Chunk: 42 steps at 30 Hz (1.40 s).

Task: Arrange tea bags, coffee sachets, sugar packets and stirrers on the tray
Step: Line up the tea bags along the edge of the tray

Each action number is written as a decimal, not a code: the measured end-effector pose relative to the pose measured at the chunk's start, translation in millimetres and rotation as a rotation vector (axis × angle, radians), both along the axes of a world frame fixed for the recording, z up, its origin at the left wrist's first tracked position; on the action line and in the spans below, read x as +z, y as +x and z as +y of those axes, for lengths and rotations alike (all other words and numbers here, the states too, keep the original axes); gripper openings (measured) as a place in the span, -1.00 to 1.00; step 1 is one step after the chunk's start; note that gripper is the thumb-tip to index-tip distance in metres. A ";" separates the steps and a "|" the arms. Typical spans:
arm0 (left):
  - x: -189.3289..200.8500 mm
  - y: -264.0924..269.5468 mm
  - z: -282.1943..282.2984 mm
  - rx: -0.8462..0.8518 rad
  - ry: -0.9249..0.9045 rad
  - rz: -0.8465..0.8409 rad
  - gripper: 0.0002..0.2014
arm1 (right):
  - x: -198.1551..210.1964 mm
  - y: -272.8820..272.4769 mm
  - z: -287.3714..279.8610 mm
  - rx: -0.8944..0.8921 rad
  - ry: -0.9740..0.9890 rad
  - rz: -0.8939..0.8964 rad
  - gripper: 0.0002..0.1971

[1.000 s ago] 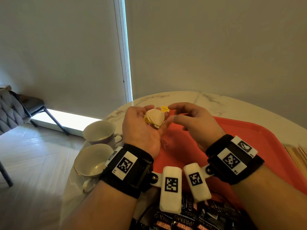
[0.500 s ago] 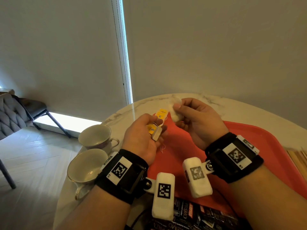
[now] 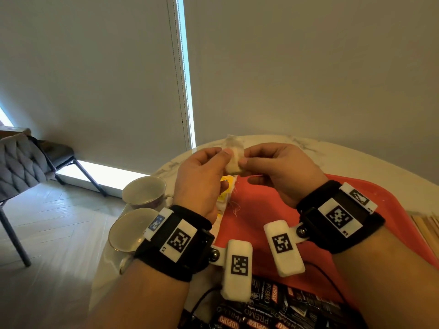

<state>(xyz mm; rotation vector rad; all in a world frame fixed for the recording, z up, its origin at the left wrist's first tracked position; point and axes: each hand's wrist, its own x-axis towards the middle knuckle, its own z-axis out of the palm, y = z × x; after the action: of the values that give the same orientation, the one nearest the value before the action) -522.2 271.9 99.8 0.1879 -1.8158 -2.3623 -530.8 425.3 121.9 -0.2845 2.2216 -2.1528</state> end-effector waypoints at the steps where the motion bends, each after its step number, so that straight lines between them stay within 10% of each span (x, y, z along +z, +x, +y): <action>1: 2.6 1.4 -0.2 0.001 -0.007 0.002 -0.91 | 2.8 0.1 -2.0 0.000 0.021 -0.006 -0.93; 19: 50.7 38.7 -49.8 0.135 0.201 0.008 -0.95 | -35.3 28.0 -44.5 -0.030 0.058 -0.659 -0.96; 36: 42.3 42.9 -46.8 0.061 0.293 -0.043 -0.96 | -38.9 29.7 -47.9 0.013 0.195 -0.704 -0.85; 42: 29.6 46.7 -39.8 -0.062 0.454 -0.103 -0.69 | -37.4 27.5 -36.6 0.036 0.305 -0.580 -0.72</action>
<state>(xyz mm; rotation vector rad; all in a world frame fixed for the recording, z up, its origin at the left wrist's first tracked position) -475.6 232.1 129.3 0.3134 -1.3080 -2.8240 -503.3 388.7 84.6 0.2745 2.1113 -1.5672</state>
